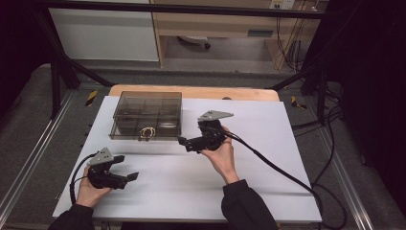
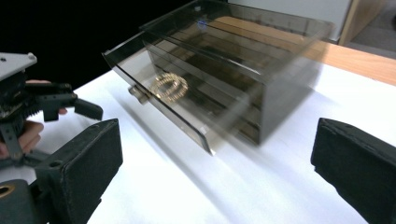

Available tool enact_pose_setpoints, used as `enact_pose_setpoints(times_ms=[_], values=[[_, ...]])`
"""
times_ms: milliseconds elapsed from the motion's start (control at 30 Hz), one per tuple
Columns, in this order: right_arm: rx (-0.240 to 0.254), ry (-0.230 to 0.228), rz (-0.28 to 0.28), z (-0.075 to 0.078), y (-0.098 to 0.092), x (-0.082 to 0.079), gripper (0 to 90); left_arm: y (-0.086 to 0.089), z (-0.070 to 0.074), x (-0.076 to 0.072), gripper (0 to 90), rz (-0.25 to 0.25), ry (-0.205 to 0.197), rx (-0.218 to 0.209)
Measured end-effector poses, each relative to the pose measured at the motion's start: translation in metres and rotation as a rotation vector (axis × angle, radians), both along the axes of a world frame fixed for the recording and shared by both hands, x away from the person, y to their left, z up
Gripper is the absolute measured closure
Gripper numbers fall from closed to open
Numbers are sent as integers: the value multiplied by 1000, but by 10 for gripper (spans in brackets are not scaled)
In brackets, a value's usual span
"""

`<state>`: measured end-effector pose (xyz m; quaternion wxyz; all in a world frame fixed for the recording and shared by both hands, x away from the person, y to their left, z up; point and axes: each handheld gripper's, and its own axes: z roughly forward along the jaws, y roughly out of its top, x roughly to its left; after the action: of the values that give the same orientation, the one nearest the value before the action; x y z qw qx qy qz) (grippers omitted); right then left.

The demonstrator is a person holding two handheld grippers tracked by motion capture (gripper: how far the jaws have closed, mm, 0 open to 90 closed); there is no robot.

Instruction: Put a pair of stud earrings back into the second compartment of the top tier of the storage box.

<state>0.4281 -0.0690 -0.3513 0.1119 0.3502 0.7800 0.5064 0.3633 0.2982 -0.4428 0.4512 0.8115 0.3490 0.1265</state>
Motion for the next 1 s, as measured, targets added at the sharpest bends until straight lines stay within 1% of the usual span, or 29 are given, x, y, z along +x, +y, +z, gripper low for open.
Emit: enact_pose_setpoints(times_ms=[233,300,467,567,700,733,833,1000], values=[[2,7,-26,-18,-45,-10,7,0,0,0,60,0,1,5],[9,7,-33,-25,-59,-13,7,0,0,0,60,0,1,5],[13,20,-51,-38,-85,-21,4,-1,-1,0,60,0,2,8],[11,25,-61,-46,-98,-26,4,-1,-1,0,60,0,3,9],[-3,32,-58,-57,-113,-33,3,-2,-1,0,60,0,2,9],[-5,27,-57,-60,-116,-34,3,-2,-1,0,60,-1,3,9],[-7,28,-52,-67,-127,-40,1,-2,-1,0,60,-2,4,10],[-7,33,-64,-78,-146,-48,0,-3,-2,0,60,-4,4,16]])
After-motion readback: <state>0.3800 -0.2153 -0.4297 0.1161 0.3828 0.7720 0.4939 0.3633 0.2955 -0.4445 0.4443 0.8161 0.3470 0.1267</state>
